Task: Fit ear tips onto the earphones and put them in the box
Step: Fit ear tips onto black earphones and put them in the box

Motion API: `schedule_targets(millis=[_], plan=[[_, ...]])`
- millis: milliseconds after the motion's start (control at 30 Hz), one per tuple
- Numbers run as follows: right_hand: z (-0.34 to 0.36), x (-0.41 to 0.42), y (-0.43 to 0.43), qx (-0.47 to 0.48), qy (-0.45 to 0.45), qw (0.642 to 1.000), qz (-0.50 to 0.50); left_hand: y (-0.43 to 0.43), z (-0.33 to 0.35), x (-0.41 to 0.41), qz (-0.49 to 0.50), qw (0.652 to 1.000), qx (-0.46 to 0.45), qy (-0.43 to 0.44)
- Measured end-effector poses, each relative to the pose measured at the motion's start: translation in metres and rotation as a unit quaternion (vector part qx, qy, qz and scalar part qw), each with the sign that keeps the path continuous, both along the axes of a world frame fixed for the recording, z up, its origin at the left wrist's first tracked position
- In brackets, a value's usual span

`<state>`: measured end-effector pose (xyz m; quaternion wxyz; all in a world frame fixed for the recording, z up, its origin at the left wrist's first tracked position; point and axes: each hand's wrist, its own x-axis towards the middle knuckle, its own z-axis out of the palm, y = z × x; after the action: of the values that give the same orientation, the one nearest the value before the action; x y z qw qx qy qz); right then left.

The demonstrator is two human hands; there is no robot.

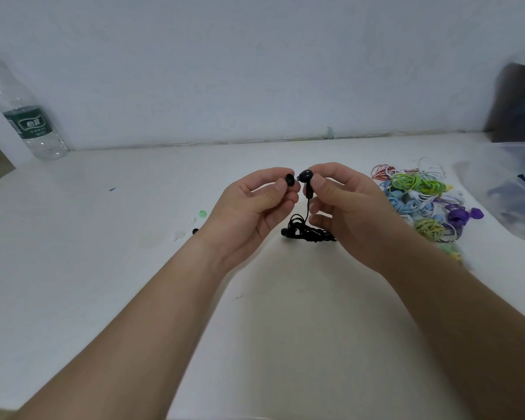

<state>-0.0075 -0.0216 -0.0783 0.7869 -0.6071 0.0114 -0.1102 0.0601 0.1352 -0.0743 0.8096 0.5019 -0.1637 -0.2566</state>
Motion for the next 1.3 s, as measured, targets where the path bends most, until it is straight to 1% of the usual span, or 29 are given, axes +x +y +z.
schedule_targets(millis=[400, 767, 933, 1300], plan=[[0.0031, -0.001, 0.0022, -0.046, -0.016, 0.998, -0.039, -0.0002, 0.001, -0.002, 0.005, 1.0, 0.009, -0.013], [0.003, 0.0, -0.0006, -0.067, -0.025, 0.996, -0.049, -0.0002, 0.0012, -0.0021, 0.017, 0.999, 0.022, -0.029], [0.0013, 0.0009, -0.0024, -0.078, -0.036, 0.996, -0.038, 0.0001, 0.0008, -0.0019, 0.011, 0.999, 0.024, -0.031], [0.0009, 0.0006, -0.0031, -0.063, -0.043, 0.997, -0.011, 0.0004, -0.0025, 0.0006, -0.006, 0.999, 0.02, -0.031]])
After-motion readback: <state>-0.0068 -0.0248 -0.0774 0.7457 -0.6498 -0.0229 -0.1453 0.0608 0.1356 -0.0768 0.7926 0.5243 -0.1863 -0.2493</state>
